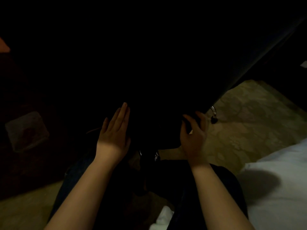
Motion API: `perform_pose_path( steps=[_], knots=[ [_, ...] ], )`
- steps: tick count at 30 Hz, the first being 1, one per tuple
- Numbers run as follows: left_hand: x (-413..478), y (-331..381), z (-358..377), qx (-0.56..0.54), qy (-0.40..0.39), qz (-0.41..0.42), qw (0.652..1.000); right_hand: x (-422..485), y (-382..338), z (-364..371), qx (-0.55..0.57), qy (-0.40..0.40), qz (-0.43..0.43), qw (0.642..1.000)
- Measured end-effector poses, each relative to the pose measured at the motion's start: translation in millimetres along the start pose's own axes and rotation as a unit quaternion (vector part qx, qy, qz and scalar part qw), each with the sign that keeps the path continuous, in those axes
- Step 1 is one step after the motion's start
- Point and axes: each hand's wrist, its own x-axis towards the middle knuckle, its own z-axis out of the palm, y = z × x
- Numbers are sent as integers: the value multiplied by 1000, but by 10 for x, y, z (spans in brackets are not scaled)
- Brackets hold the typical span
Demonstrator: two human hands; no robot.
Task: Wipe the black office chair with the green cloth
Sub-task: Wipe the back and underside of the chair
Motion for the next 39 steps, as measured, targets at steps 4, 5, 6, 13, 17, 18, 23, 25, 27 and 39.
perform_pose_path(
  steps=[4,5,6,13,17,18,23,25,27,39],
  knots=[
    [-5,-9,25,4,-8,-2,1000,-196,100,49,-44,-90,46,994],
    [-6,-8,27,2,-7,-3,1000,-252,134,57,-55,-117,56,990],
    [-4,-8,28,1,-5,-2,1000,-304,181,68,-67,-149,66,984],
    [19,-13,19,15,-11,1,1000,-425,332,149,-129,-321,149,926],
    [8,-7,1,8,-19,-2,1000,-296,128,168,-97,-259,139,951],
    [7,-12,0,7,-19,-2,1000,-243,54,162,-93,-241,126,958],
    [8,-30,-11,0,-22,1,1000,79,-299,58,-66,-114,53,990],
    [2,-32,-19,1,-20,7,1000,251,-431,-4,-47,-58,23,997],
    [-2,-35,-25,0,-19,14,1000,411,-581,-60,-37,-4,-1,999],
    [-21,-65,-57,-14,-16,12,1000,760,-756,-84,-29,73,-88,993]
  ],
)
